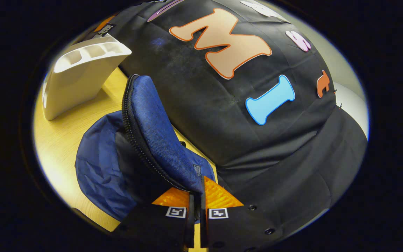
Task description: Open the schoolbag, grab two books from the bookshelf and put them into the schoolbag.
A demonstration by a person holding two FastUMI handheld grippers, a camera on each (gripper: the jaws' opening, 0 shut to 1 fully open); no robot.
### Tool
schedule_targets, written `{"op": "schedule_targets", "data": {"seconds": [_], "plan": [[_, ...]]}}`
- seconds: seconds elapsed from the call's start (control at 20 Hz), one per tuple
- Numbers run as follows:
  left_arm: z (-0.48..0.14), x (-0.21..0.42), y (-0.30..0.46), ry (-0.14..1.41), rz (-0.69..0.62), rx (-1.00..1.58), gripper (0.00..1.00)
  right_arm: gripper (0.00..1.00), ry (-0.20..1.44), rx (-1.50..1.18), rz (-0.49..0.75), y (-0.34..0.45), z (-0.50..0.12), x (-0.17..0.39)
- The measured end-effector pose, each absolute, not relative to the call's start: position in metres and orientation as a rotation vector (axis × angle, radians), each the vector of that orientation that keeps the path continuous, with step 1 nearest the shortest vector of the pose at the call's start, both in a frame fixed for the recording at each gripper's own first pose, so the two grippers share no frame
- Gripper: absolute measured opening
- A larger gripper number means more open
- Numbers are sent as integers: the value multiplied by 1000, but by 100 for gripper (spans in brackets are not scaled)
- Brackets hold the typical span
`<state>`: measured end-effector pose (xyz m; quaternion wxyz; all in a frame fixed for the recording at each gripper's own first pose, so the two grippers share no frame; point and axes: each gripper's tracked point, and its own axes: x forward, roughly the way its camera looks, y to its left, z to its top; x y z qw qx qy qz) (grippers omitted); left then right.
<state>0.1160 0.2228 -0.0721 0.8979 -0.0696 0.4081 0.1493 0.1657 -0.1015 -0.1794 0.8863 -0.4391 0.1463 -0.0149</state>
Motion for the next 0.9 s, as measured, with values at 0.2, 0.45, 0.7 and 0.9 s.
{"op": "schedule_targets", "data": {"seconds": [0.2, 0.45, 0.7, 0.9], "plan": [[-88, 122, 227, 945, 286, -183, 74, 10, 305, -910, -36, -103, -178, 162], [-105, 131, 213, 1010, 249, -241, 62, 10, 309, -896, -50, -103, -178, 156], [-119, 142, 213, 1065, 262, -246, 39, 10, 307, -897, -50, -104, -176, 155], [-130, 143, 216, 1105, 271, -249, 41, 10, 305, -900, -46, -106, -176, 153]]}}
